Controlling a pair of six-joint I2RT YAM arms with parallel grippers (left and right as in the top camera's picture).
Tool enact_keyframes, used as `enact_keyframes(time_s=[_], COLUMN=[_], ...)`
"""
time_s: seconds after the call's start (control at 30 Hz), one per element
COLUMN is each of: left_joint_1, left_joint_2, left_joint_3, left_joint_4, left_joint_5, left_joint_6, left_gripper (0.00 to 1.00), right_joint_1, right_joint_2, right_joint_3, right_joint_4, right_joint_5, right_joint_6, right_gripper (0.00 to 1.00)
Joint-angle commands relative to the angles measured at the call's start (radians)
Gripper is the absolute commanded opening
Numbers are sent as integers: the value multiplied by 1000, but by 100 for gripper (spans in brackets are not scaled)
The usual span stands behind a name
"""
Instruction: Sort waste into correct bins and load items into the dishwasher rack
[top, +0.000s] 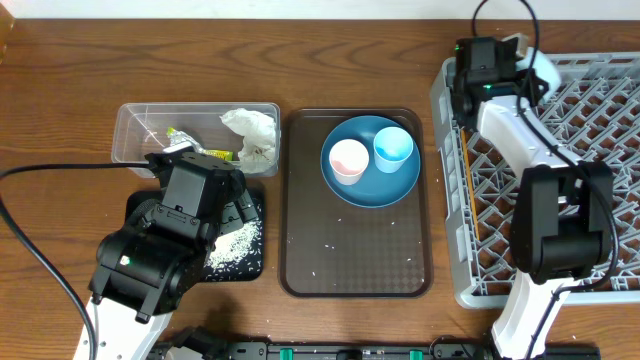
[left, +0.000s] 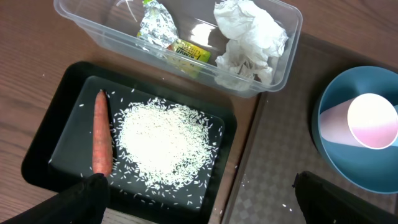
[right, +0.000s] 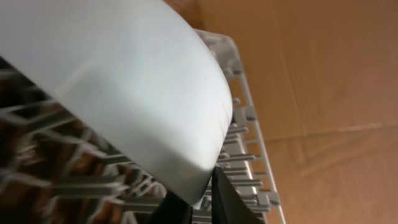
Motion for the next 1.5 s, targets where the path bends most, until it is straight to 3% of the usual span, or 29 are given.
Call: enact_keyframes(time_s=[0.0,0.13,0.4,0.53,0.73,1.07,1.33,1.47], left_joint_1=[4,5,5,5,5,5,5,5], left_joint_2=[-4,-4,-4,-4,-4,-4,-4,-4], left_joint_3=[14,14,14,14,14,14,14,14], left_joint_4=[-2,-2,-2,-2,-2,-2,-2,-2], left_joint_5=[-13,-14,-13,-13,-14,-13,-13,-14], left_joint_6=[-9,-9,-9,-9,-9,-9,-9,-9], left_gripper=[98,98,98,98,98,98,98,98], right_joint_1=[35,62,117,152,194,200,228,238], right_joint_2=[14,14,14,2,-100,-394,-447,-447], right_joint_3=[-10,-10,-10,-10,-10,-10,-10,-10], right_joint_4=[-13,-27,-101,-124,-176,-343,-531,-571], right_joint_5=[-30,-29,-29,-30,-177,-1053,-1202,-1249], right_joint_6=[17,16,17,17,17,59,229,245], right_gripper=[18,19,53,58,58,55,53,52])
